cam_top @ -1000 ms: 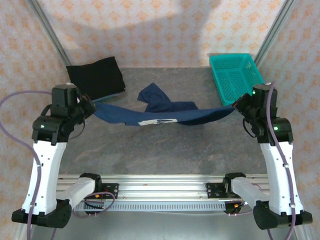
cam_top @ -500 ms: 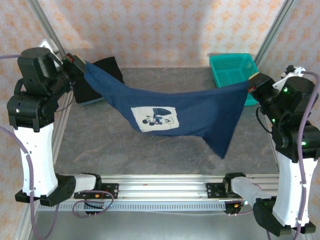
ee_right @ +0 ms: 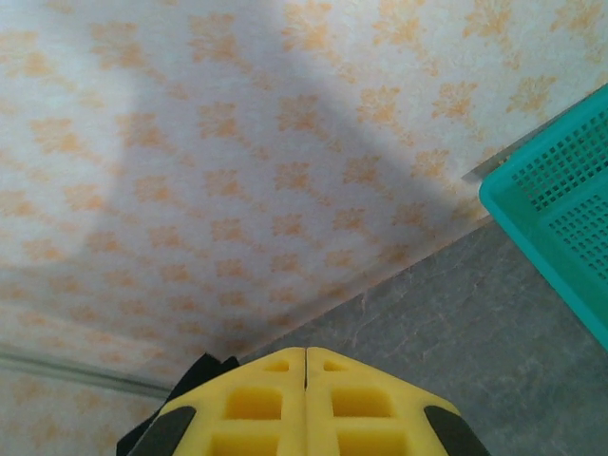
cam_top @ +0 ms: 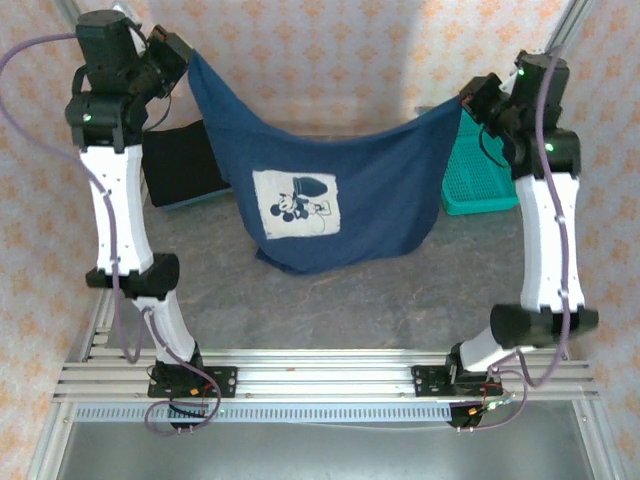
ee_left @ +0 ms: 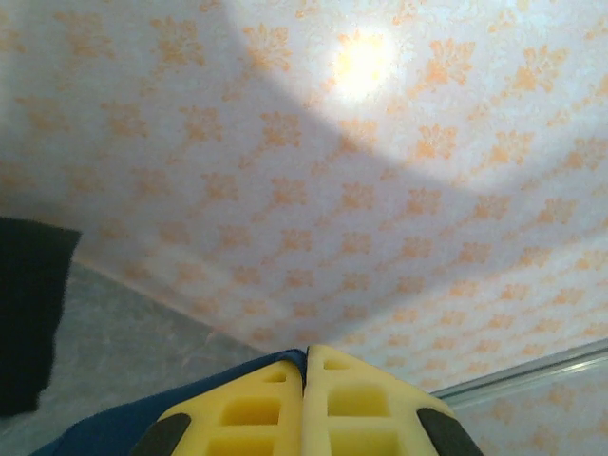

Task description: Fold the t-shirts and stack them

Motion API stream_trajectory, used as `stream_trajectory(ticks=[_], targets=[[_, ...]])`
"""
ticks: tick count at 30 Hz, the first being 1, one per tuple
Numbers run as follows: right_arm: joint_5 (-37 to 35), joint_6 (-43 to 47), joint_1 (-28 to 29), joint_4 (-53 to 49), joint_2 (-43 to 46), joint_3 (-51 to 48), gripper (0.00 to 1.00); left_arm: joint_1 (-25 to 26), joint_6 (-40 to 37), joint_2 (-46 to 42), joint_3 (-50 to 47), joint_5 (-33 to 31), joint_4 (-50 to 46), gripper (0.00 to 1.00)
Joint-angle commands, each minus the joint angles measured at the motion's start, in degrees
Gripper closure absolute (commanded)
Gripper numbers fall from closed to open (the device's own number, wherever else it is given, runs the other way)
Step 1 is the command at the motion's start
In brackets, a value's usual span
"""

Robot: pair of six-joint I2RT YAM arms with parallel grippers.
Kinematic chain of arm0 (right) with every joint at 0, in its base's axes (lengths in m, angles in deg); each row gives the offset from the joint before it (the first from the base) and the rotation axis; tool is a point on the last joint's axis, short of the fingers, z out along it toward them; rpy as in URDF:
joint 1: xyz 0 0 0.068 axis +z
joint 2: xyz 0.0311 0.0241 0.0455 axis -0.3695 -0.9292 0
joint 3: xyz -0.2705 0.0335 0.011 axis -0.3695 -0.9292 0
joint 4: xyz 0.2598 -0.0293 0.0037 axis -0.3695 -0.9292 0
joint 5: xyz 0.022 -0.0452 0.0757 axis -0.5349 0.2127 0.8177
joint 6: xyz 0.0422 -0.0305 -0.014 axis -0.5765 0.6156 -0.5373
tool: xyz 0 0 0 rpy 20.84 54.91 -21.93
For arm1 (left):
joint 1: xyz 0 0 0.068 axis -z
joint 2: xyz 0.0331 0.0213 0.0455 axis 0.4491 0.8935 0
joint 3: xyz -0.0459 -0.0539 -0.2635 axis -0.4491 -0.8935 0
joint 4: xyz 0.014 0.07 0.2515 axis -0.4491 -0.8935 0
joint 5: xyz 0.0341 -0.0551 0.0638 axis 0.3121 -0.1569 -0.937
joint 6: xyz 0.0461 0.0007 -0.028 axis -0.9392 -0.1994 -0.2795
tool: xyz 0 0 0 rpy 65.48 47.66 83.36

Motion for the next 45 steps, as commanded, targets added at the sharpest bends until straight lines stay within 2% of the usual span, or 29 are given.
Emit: stream_trajectory(ticks=[1, 7, 11, 14, 16, 18, 20, 22, 24, 26, 29, 30, 32, 33, 34, 35, 37, 38, 39, 42, 45], targets=[[5.3, -5.7, -4.0, 13.0, -5.4, 3.5, 1.00, -2.6, 5.9, 4.3, 3.3, 6.3, 10.7, 1.00], [10.2, -11.5, -8.2, 16.2, -17.0, 19.4, 1.00, -6.5, 11.7, 6.1, 4.1, 7.9, 23.0, 1.00], [11.3, -13.7, -10.3, 14.3, -18.2, 25.0, 1.00, -9.4, 14.5, 4.9, 5.0, 9.4, 28.5, 1.00], [12.7, -13.0, -11.3, 13.3, -15.6, 21.8, 1.00, -10.0, 11.1, 2.7, 5.0, 11.4, 26.4, 1.00], [13.5, -11.6, -11.7, 13.4, -12.4, 16.2, 1.00, -9.8, 7.4, 1.3, 4.8, 13.9, 21.6, 1.00], [13.8, -10.1, -12.2, 13.3, -7.7, 7.8, 1.00, -9.1, 0.4, -0.5, 4.6, 15.2, 12.3, 1.00], [14.1, -7.7, -12.3, 14.6, -1.0, -4.4, 1.00, -7.1, -8.2, -5.1, 0.6, 13.7, 0.6, 1.00], [12.8, -5.1, -12.3, 14.1, 6.0, -16.6, 1.00, -4.2, -15.6, -12.1, -10.0, 9.3, -6.2, 1.00], [13.0, -4.4, -12.4, 14.9, 13.5, -29.4, 1.00, -1.1, -16.9, -24.6, -31.8, 5.9, -1.5, 1.00], [14.6, -3.7, -12.3, 13.8, 21.3, -42.8, 1.00, 0.4, -11.3, -37.9, -56.8, 0.5, 3.7, 1.00], [12.5, -1.3, -12.3, 4.9, 31.9, -57.8, 1.00, 0.5, -3.8, -54.8, -84.3, -3.1, 1.4, 1.00], [12.1, 0.0, -12.4, 2.5, 35.1, -61.8, 0.97, 0.5, -1.8, -59.4, -91.0, -4.4, -0.6, 1.00], [7.7, 1.2, -12.4, -4.4, 42.8, -69.7, 0.79, 0.5, 1.8, -69.0, -104.0, -5.3, -5.1, 0.82], [6.0, 1.5, -12.3, -6.5, 45.8, -72.6, 0.73, 0.5, 3.3, -72.6, -107.8, -6.6, -8.6, 0.72], [4.6, 1.4, -12.3, -8.8, 49.0, -75.4, 0.53, 0.5, 4.4, -76.5, -111.8, -7.6, -10.7, 0.56], [3.2, 1.0, -12.3, -10.3, 51.6, -77.9, 0.37, 0.5, 5.7, -80.0, -115.3, -8.9, -12.7, 0.41], [5.4, 0.0, -12.4, -8.9, 53.9, -78.7, 0.29, 0.4, 9.0, -83.5, -117.7, -12.8, -17.2, 0.28], [4.2, -0.7, -12.3, -8.9, 53.7, -77.9, 0.27, 0.5, 9.2, -84.0, -117.7, -13.6, -17.4, 0.24], [1.4, -1.7, -12.3, -10.1, 53.1, -76.8, 0.25, 0.4, 9.2, -83.5, -116.9, -15.6, -18.0, 0.13], [-1.1, -3.0, -12.3, -12.5, 49.0, -73.7, 0.23, 0.5, 5.8, -77.8, -111.4, -20.2, -18.3, 0.10], [3.2, -5.2, -12.3, -9.5, 46.4, -73.6, 0.23, 0.5, 2.5, -70.9, -108.2, -16.0, -11.0, 0.10]])
